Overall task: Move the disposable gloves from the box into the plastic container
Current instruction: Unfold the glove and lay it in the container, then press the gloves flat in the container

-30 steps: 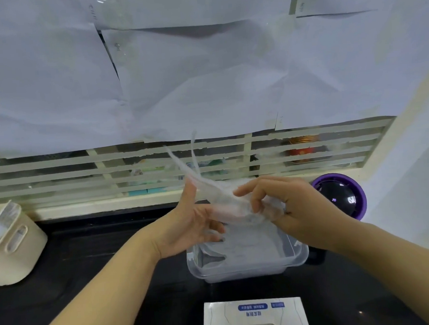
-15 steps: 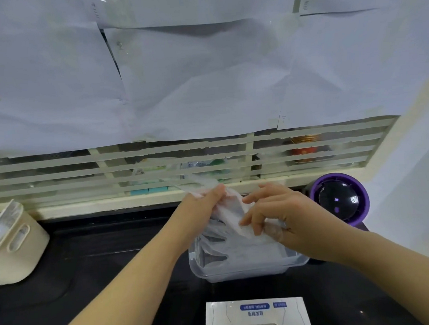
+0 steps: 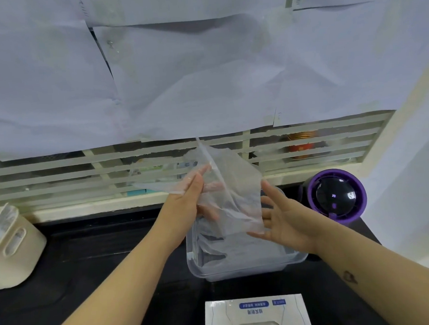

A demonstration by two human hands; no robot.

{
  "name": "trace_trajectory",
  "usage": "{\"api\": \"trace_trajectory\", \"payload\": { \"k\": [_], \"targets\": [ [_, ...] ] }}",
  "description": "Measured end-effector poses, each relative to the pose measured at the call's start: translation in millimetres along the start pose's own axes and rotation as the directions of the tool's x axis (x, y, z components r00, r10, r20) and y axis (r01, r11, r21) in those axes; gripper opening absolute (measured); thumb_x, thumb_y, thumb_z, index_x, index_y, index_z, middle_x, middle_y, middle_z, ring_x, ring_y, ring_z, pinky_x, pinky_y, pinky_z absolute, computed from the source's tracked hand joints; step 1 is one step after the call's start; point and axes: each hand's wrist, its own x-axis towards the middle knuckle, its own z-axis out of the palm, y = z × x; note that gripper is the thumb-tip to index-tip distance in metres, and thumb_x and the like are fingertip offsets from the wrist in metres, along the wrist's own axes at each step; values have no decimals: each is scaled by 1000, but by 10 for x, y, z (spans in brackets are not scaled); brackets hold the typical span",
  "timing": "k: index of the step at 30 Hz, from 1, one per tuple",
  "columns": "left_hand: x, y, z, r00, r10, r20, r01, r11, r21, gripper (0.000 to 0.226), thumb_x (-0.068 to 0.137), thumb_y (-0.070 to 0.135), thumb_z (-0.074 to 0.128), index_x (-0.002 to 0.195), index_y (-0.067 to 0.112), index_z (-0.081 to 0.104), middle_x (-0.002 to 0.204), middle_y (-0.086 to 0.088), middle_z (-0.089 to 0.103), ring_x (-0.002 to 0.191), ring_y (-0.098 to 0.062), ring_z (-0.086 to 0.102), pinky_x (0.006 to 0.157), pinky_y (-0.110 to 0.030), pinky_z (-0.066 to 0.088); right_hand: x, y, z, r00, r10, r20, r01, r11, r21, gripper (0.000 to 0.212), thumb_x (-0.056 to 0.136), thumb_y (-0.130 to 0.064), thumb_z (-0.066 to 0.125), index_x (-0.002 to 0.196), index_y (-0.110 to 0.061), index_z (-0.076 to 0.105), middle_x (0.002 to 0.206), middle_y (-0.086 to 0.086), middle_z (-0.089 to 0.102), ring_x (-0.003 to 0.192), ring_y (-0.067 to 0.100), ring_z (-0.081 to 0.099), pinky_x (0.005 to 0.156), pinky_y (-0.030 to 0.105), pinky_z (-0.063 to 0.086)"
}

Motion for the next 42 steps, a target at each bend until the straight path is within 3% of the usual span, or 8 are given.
{"api": "trace_trajectory", "payload": {
  "k": [5,8,15,20,24,27,33,42],
  "targets": [
    [-29,-68,-23,1000,-12,7,12,999,35,36,105,36,31,135,49,44,83,8,74,56,-8,59,60,-18,48,109,-140,131,860,-415,-298,345,902,-260,87,82,-10,69,150,-34,21,109,11,67,84,21,70,74,35,60],
    [-24,-175,4,998,-55,-9,55,998,-20,34,97,51,37,129,63,44,136,11,57,105,-18,65,90,-32,53,123,-191,79,722,-674,-153,425,607,-671,75,91,-7,60,147,-42,23,97,-6,69,56,6,55,53,17,51],
    [-58,-324,-130,930,-328,-166,263,909,-324,58,95,44,51,148,29,33,129,-6,60,63,-20,62,75,-37,59,310,-234,-237,866,-486,-114,216,571,-792,39,95,-9,55,129,-27,56,121,-9,63,90,28,67,80,33,58],
    [-101,-474,-500,846,-116,-521,199,974,108,49,100,34,47,147,31,33,131,2,53,78,-12,56,94,-36,49,429,-117,-465,955,-289,-75,22,319,-948,43,95,-11,55,135,-26,52,125,1,62,80,16,61,84,27,52],
    [-20,-348,-299,930,352,-109,-192,716,672,27,95,20,55,118,35,57,121,16,49,82,4,55,80,-15,46,600,-78,-493,971,-237,-26,-15,45,-999,48,94,-5,52,140,-22,48,142,-3,49,106,12,56,98,23,39],
    [204,-367,-42,794,415,444,-572,264,777,29,95,24,45,112,27,67,125,9,58,102,-10,62,92,-30,47,722,-56,-498,977,-208,42,17,-119,-993,48,94,-1,45,135,-23,54,139,-2,52,120,18,51,100,25,37],
    [475,-672,302,783,-307,541,-571,-11,821,37,99,29,44,136,28,51,142,-3,44,127,-26,43,107,-40,31,832,131,-620,974,-182,137,44,-440,-897,54,90,-2,47,136,-30,48,126,0,54,108,23,55,98,31,36],
    [510,-1003,401,728,-531,433,-513,-3,859,42,101,33,41,143,26,44,152,-9,32,142,-31,27,115,-44,24,800,219,-579,950,-276,144,-39,-565,-824,37,96,-17,48,132,-22,55,142,8,43,128,28,41,110,38,25]
  ]
}}
